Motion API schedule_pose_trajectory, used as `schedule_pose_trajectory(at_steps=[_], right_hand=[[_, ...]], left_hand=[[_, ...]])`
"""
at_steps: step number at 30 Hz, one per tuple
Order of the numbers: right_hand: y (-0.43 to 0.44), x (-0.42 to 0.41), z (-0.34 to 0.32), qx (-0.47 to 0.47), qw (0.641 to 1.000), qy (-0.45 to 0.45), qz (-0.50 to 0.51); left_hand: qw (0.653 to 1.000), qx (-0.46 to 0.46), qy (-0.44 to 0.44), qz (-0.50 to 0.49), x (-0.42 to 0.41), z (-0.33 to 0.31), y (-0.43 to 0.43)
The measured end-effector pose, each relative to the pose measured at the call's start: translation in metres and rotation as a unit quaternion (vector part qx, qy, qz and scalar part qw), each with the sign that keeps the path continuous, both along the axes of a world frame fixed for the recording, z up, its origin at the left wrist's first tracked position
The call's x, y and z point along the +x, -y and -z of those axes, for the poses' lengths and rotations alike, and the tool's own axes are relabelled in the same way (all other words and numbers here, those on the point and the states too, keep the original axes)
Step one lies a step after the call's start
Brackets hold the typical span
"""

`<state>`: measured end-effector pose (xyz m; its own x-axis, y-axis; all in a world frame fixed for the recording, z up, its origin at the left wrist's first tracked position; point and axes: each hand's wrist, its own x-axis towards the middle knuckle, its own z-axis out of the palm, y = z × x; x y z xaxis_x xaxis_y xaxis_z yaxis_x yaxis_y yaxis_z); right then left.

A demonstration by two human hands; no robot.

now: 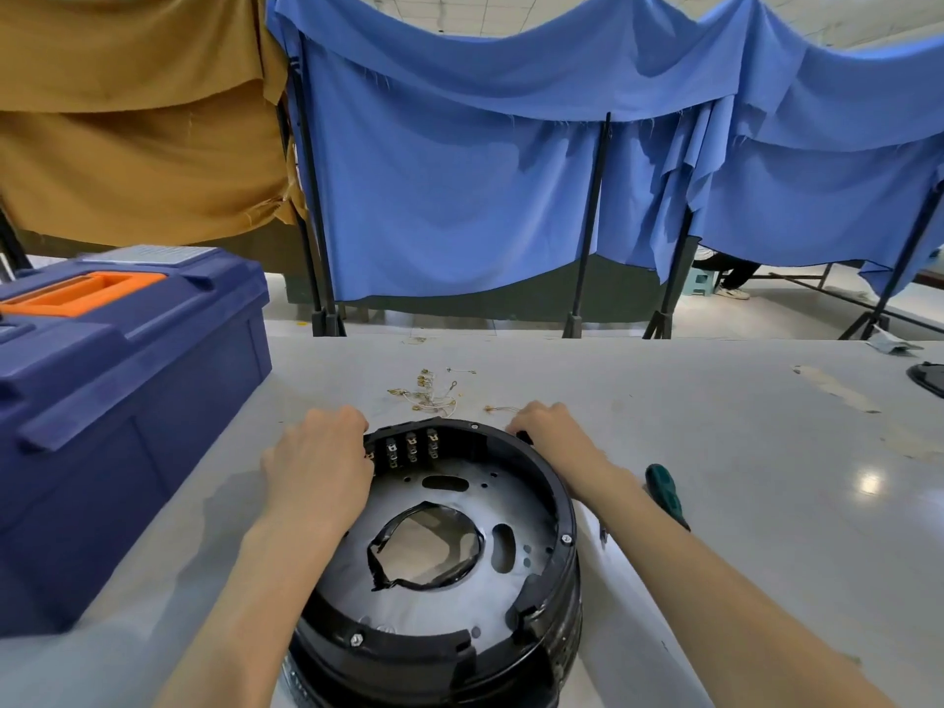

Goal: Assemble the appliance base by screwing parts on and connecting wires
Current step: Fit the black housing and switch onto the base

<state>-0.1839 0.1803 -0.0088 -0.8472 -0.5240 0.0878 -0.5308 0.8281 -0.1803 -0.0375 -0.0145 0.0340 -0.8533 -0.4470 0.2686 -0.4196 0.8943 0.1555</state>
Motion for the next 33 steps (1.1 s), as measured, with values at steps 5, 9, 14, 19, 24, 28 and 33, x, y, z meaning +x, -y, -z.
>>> schedule_pose_trajectory(at_steps=[5,9,14,19,24,28,33], right_hand=[[-0.010,0.007,-0.001,-0.092,0.995,0.023,0.018],[-0.025,0.022,-0.019,-0.298,0.951,0.073,0.046],[-0.048,0.048,-0.048,-0.653,0.704,0.279,0.018],[-0.054,0.069,-0.053,-0.706,0.550,0.444,-0.042],[-0.056,0.076,-0.046,-0.672,0.571,0.469,-0.054],[-0.059,0.074,-0.046,-0.663,0.574,0.477,-0.063],[-0.062,0.072,-0.048,-0.641,0.606,0.467,-0.065]], left_hand=[[0.999,-0.010,0.037,0.021,0.003,-0.004,0.002],[0.996,-0.004,0.082,0.022,0.006,-0.009,0.004],[0.985,0.064,0.157,0.029,0.014,-0.023,0.016],[0.978,0.131,0.116,0.115,0.015,-0.023,0.019],[0.971,0.128,0.054,0.195,0.002,0.000,0.010],[0.979,0.108,0.034,0.168,0.000,0.003,0.012],[0.992,0.012,0.079,0.096,0.000,0.003,0.000]])
